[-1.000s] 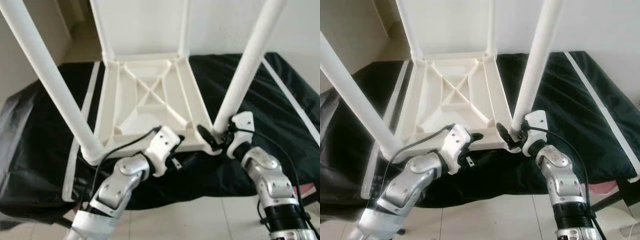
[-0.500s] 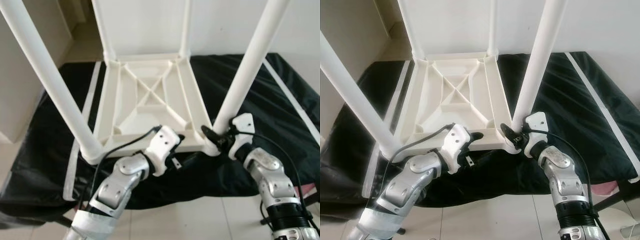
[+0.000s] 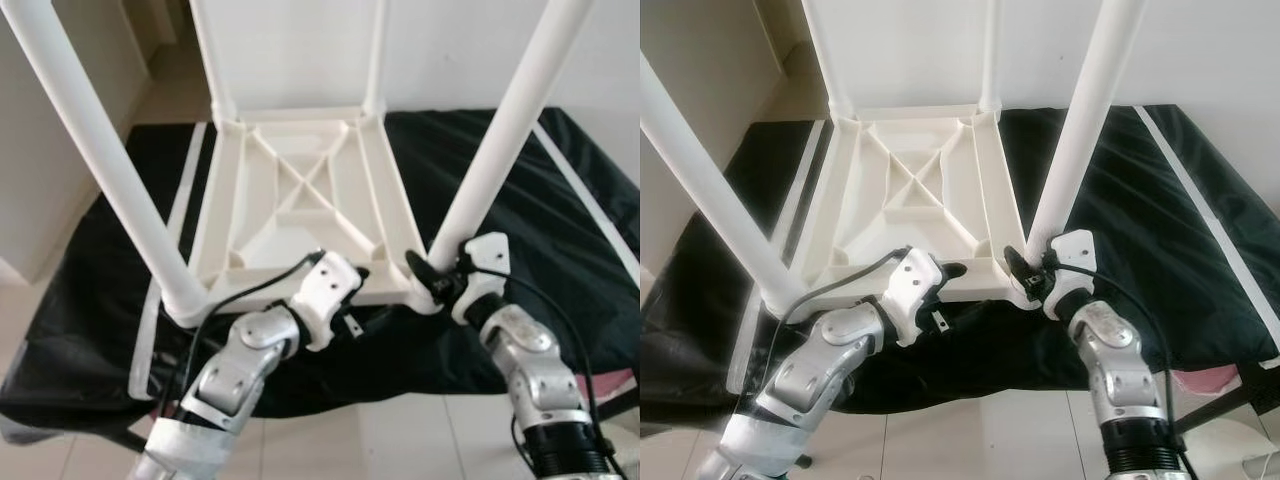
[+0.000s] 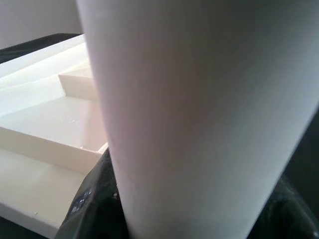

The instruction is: Building children table

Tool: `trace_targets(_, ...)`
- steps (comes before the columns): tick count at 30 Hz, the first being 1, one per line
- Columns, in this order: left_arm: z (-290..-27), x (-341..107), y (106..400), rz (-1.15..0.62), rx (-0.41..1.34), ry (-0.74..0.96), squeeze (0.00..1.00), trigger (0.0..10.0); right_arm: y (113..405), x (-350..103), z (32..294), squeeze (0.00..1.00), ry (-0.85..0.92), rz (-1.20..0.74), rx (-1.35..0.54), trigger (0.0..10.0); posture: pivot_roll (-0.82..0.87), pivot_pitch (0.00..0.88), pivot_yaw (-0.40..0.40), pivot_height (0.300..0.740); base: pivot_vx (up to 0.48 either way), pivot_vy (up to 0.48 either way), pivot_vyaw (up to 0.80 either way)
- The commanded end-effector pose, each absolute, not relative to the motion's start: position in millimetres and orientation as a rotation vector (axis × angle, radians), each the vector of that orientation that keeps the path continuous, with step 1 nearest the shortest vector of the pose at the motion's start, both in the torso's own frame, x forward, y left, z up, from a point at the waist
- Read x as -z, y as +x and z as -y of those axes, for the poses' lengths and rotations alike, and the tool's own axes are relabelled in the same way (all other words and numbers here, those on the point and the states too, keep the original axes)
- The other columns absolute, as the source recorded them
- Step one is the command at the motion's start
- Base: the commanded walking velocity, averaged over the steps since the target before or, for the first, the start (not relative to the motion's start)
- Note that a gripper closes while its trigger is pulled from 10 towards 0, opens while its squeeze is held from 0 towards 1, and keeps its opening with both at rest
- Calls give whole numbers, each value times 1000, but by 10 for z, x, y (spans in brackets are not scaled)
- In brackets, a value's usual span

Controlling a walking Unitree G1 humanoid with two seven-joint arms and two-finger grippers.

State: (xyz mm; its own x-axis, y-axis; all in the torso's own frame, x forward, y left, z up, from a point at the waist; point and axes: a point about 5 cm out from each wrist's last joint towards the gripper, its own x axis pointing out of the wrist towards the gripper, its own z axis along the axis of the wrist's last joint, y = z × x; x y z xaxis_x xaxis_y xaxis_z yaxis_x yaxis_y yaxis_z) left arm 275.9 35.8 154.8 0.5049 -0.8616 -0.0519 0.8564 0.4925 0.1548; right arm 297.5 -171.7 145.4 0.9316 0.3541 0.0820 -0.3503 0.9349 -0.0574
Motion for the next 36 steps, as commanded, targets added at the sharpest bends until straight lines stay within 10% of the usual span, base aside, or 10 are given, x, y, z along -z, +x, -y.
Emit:
trace_targets(1, -381, -1535, 2795, 30, 1010, 170, 0, 10000, 2939, -1317, 1701, 0, 2, 32, -338, 10000, -94, 48, 39, 740, 0, 0, 0)
trace_targets(36, -435, -1476, 2952, 1, 816, 78, 0, 10000, 2816, -1117, 1390, 0, 141, -35, 145, 10000, -111, 39, 51, 740, 0, 0, 0)
